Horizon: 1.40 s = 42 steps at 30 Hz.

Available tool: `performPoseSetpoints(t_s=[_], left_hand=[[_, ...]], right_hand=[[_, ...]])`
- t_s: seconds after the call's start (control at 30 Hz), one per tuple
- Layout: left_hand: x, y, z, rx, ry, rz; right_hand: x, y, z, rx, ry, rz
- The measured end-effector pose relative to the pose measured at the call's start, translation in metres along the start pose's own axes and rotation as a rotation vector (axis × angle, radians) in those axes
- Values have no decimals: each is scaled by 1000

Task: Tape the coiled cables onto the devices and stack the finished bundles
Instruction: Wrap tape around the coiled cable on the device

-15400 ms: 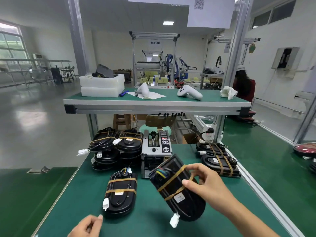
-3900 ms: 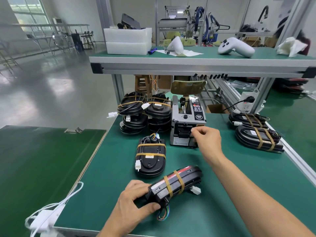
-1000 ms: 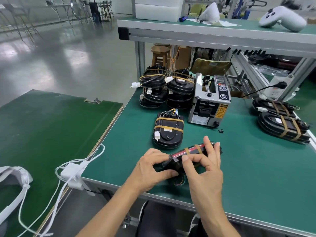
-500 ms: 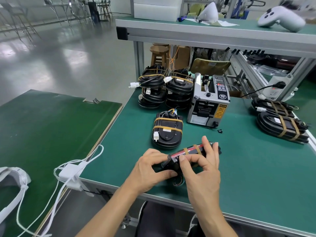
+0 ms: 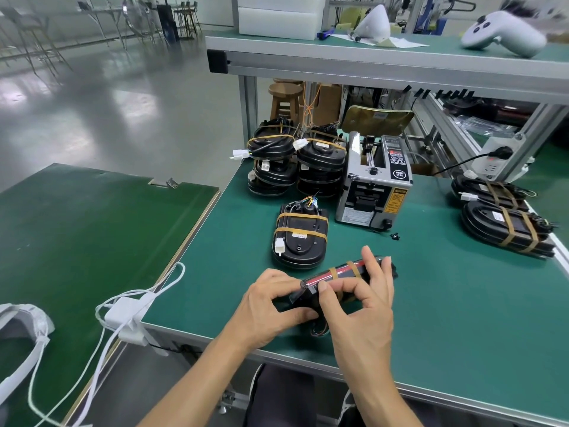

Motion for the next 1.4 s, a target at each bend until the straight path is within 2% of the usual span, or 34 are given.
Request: performPoseSetpoints(t_s=[0.53,0.93,1.23,1.4], left_hand=[[2,0,4,-4,10,-8],[-1,0,-4,23,13,-5],[-1,0,-1,8,2,1],[2,0,2,-3,-4,8]], right_hand=[[2,0,3,0,41,-5],[-2,0,-7,-14,-45,-59],[0,-1,-6,-41,7,-89],[3,1,-1,-59,137,-33]])
Point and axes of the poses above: each hand's wrist, its own y-axis away from the middle knuckle, its own x-axis out of the palm, z = x × y, the point moved 8 cm from there along -y, towards the middle knuckle, and after that the axes turned 10 degrees about -y, right-handed, at the moved point
